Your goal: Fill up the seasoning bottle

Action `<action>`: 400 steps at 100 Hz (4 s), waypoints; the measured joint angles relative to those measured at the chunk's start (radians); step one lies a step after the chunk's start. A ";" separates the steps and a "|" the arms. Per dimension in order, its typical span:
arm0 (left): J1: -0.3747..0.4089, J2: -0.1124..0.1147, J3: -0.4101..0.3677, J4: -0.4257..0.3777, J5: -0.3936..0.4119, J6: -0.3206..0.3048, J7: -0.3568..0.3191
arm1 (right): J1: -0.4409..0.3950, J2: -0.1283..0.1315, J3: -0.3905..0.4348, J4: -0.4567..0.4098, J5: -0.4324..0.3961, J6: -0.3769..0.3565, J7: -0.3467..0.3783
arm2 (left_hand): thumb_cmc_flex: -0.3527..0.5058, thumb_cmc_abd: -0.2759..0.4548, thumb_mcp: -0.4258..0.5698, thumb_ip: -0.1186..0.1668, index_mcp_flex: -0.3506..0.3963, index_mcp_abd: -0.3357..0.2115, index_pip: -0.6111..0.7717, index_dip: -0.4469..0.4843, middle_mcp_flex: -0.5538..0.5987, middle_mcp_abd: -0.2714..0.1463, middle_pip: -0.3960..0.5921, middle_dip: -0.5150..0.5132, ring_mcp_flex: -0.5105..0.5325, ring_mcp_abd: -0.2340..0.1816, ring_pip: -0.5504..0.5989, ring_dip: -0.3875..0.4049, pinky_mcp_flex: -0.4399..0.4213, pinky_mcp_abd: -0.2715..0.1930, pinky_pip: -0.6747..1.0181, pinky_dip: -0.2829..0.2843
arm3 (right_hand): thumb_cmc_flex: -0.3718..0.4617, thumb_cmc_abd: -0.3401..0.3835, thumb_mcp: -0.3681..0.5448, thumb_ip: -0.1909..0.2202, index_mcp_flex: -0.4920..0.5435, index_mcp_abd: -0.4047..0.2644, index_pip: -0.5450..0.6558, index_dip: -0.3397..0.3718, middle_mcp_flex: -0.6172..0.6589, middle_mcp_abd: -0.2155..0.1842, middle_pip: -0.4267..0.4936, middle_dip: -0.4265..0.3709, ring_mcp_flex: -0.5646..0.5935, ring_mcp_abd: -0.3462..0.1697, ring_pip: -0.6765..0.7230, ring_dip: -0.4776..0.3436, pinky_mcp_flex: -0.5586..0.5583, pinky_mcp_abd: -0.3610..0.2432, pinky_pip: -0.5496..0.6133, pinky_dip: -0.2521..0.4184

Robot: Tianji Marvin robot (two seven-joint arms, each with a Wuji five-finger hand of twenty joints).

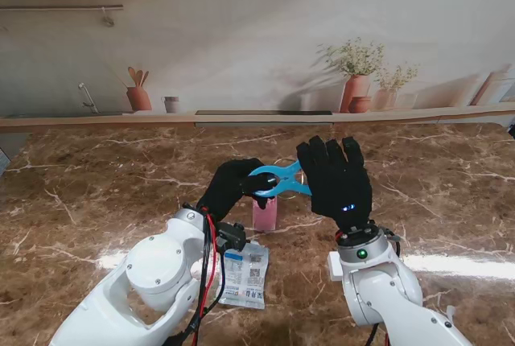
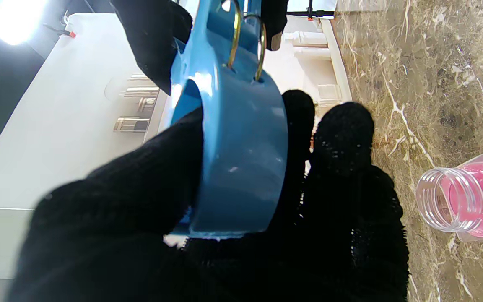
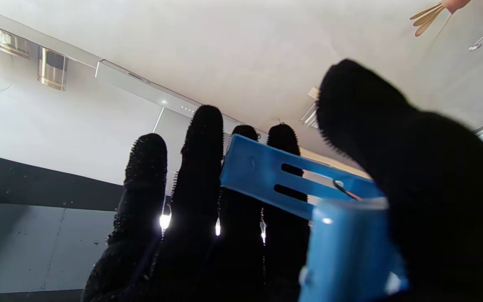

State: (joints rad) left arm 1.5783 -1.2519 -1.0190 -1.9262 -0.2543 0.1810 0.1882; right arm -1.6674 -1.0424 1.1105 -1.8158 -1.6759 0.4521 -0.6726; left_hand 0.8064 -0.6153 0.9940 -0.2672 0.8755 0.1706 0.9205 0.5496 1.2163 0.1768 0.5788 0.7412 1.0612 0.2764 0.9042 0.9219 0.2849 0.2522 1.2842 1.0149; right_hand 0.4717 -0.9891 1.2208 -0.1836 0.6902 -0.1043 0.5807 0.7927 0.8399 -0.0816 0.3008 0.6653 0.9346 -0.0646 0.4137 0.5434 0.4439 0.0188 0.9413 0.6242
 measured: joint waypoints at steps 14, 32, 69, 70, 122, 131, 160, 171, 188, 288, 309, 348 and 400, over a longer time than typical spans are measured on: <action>0.000 0.000 0.000 -0.001 0.014 0.000 -0.009 | 0.010 -0.003 -0.002 0.017 0.028 0.006 -0.027 | 0.000 0.000 0.000 0.000 0.000 0.000 0.000 0.001 0.000 -0.001 0.000 0.000 0.000 0.000 0.000 0.000 0.000 0.000 0.000 0.000 | 0.003 -0.015 -0.101 -0.060 0.000 -0.084 0.117 0.062 0.012 -0.051 0.096 0.171 0.022 -0.019 0.166 0.057 0.029 -0.001 0.060 0.016; -0.001 0.001 0.000 -0.001 0.019 -0.001 -0.013 | 0.017 -0.008 0.000 0.030 0.048 0.013 -0.048 | -0.001 0.000 0.000 0.000 0.000 0.000 0.000 0.001 0.000 -0.001 0.000 -0.003 0.000 0.000 0.000 0.000 -0.002 0.000 0.000 0.000 | -0.013 -0.037 -0.138 -0.070 0.059 -0.143 0.136 0.186 0.083 -0.085 0.107 0.264 0.084 -0.043 0.391 0.138 0.091 0.026 0.192 0.086; 0.009 0.017 -0.017 0.003 0.110 -0.065 -0.057 | 0.027 -0.009 0.013 0.055 0.065 0.024 -0.102 | -0.076 0.162 -0.437 0.138 -0.093 -0.050 -0.272 -0.089 -0.253 -0.008 -0.077 -0.153 -0.283 0.012 -0.209 -0.021 -0.172 0.005 -0.128 -0.007 | -0.102 -0.078 -0.124 -0.013 0.237 -0.169 0.136 0.377 0.273 -0.089 0.107 0.358 0.219 -0.044 0.735 0.355 0.182 0.041 0.345 0.124; 0.011 0.018 -0.020 0.003 0.118 -0.069 -0.061 | 0.027 -0.009 0.015 0.055 0.066 0.023 -0.103 | -0.094 0.181 -0.471 0.139 -0.097 -0.051 -0.287 -0.089 -0.261 -0.009 -0.081 -0.155 -0.288 0.012 -0.223 -0.024 -0.176 0.006 -0.131 -0.007 | -0.102 -0.083 -0.124 -0.013 0.245 -0.169 0.136 0.378 0.277 -0.089 0.107 0.362 0.221 -0.041 0.738 0.361 0.185 0.041 0.353 0.124; 0.096 0.046 -0.160 -0.061 0.595 0.062 -0.002 | 0.012 -0.003 0.024 0.095 0.082 0.007 -0.130 | -0.047 0.323 -0.733 0.203 -0.083 -0.129 -0.314 -0.029 -0.291 -0.011 -0.110 -0.184 -0.319 0.033 -0.258 -0.025 -0.145 0.061 -0.127 0.014 | -0.102 -0.119 -0.119 -0.013 0.351 -0.184 0.135 0.423 0.357 -0.087 0.107 0.404 0.286 -0.022 0.859 0.425 0.234 0.042 0.406 0.148; 0.103 0.066 -0.179 -0.059 0.591 0.057 -0.052 | 0.013 -0.002 0.015 0.106 0.091 0.001 -0.140 | -0.047 0.323 -0.754 0.203 -0.083 -0.133 -0.307 -0.029 -0.291 -0.011 -0.110 -0.184 -0.319 0.033 -0.258 -0.025 -0.124 0.061 -0.116 0.014 | -0.102 -0.129 -0.109 -0.013 0.375 -0.187 0.130 0.429 0.380 -0.087 0.107 0.407 0.313 -0.021 0.890 0.438 0.253 0.042 0.428 0.159; 0.117 0.099 -0.175 -0.029 0.719 0.143 -0.126 | 0.025 -0.002 -0.001 0.124 0.103 -0.010 -0.156 | -0.012 0.305 -0.774 0.203 -0.043 -0.151 -0.308 -0.072 -0.291 -0.011 -0.109 -0.203 -0.319 0.033 -0.258 -0.027 -0.111 0.062 -0.088 0.014 | -0.102 -0.129 -0.109 -0.013 0.378 -0.188 0.121 0.448 0.383 -0.087 0.107 0.407 0.316 -0.021 0.897 0.449 0.262 0.042 0.430 0.160; 0.099 0.112 -0.163 0.008 0.707 0.158 -0.179 | 0.031 -0.002 -0.013 0.134 0.105 -0.009 -0.158 | 0.085 0.266 -0.774 0.203 -0.043 -0.172 -0.310 -0.133 -0.292 -0.011 -0.120 -0.216 -0.319 0.033 -0.258 -0.037 -0.108 0.062 -0.080 0.009 | -0.102 -0.129 -0.109 -0.013 0.378 -0.189 0.121 0.451 0.383 -0.087 0.107 0.407 0.316 -0.021 0.897 0.451 0.262 0.042 0.430 0.160; 0.034 0.130 -0.098 0.098 0.713 0.175 -0.223 | 0.036 -0.001 -0.032 0.147 0.116 -0.003 -0.158 | 0.143 0.243 -0.605 0.175 -0.025 -0.199 -0.284 -0.228 -0.292 -0.025 -0.130 -0.197 -0.287 0.033 -0.258 -0.048 -0.079 0.062 -0.073 -0.007 | -0.102 -0.129 -0.109 -0.013 0.378 -0.189 0.121 0.452 0.383 -0.087 0.107 0.408 0.316 -0.021 0.897 0.451 0.262 0.042 0.430 0.160; -0.091 0.116 0.007 0.302 0.656 0.182 -0.179 | 0.034 -0.004 -0.035 0.157 0.139 -0.026 -0.151 | 0.120 0.354 -0.990 0.165 0.078 -0.216 -0.084 -0.177 -0.123 -0.051 -0.023 -0.157 -0.148 -0.002 -0.143 -0.001 -0.034 0.066 0.025 -0.023 | -0.102 -0.118 -0.109 -0.013 0.378 -0.189 0.121 0.465 0.383 -0.087 0.107 0.408 0.316 -0.021 0.897 0.460 0.252 0.042 0.428 0.160; -0.141 0.100 0.063 0.390 0.739 0.185 -0.126 | 0.034 -0.004 -0.035 0.157 0.145 -0.031 -0.148 | 0.129 0.213 -0.655 0.143 0.037 -0.216 -0.161 -0.282 -0.123 -0.063 -0.001 -0.120 -0.146 -0.002 -0.117 0.000 0.005 0.072 0.050 -0.022 | -0.102 -0.117 -0.109 0.008 0.378 -0.189 0.120 0.467 0.383 -0.087 0.107 0.408 0.316 -0.021 0.897 0.460 0.251 0.042 0.427 0.160; -0.218 0.103 0.114 0.470 0.763 0.098 -0.173 | 0.035 -0.005 -0.038 0.159 0.146 -0.037 -0.149 | -0.079 0.026 -0.491 0.111 0.035 -0.238 -0.099 -0.253 -0.123 -0.106 0.001 -0.124 -0.137 -0.013 -0.119 -0.008 -0.034 0.074 0.037 -0.022 | -0.102 -0.115 -0.109 0.008 0.378 -0.189 0.120 0.471 0.383 -0.087 0.107 0.408 0.316 -0.021 0.897 0.460 0.251 0.042 0.427 0.160; -0.189 0.180 0.084 0.354 0.821 0.061 -0.460 | 0.034 -0.004 -0.037 0.158 0.146 -0.039 -0.142 | -0.190 0.063 -0.537 0.115 -0.038 -0.219 -0.310 -0.132 -0.337 -0.109 -0.105 -0.191 -0.403 -0.017 -0.338 -0.039 -0.244 0.026 -0.209 -0.022 | -0.102 -0.115 -0.109 0.008 0.378 -0.190 0.120 0.476 0.383 -0.087 0.107 0.416 0.316 -0.021 0.888 0.461 0.241 0.042 0.414 0.160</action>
State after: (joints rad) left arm 1.3888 -1.0721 -0.9348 -1.5723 0.5665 0.2421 -0.2714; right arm -1.6333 -1.0466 1.0731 -1.6573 -1.5301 0.4129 -0.8150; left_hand 0.6164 -0.5523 0.4570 -0.1517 0.8378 -0.0485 0.6100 0.4180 0.8798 0.0676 0.4736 0.5503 0.6580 0.2596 0.5666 0.8827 0.0411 0.2781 1.0754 0.9929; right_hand 0.3700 -1.1040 1.1122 -0.1752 1.0682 -0.2942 0.7007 1.2690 1.2227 -0.1685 0.4079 1.0809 1.2509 -0.0860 1.3022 1.0039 0.6853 0.0610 1.3552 0.7847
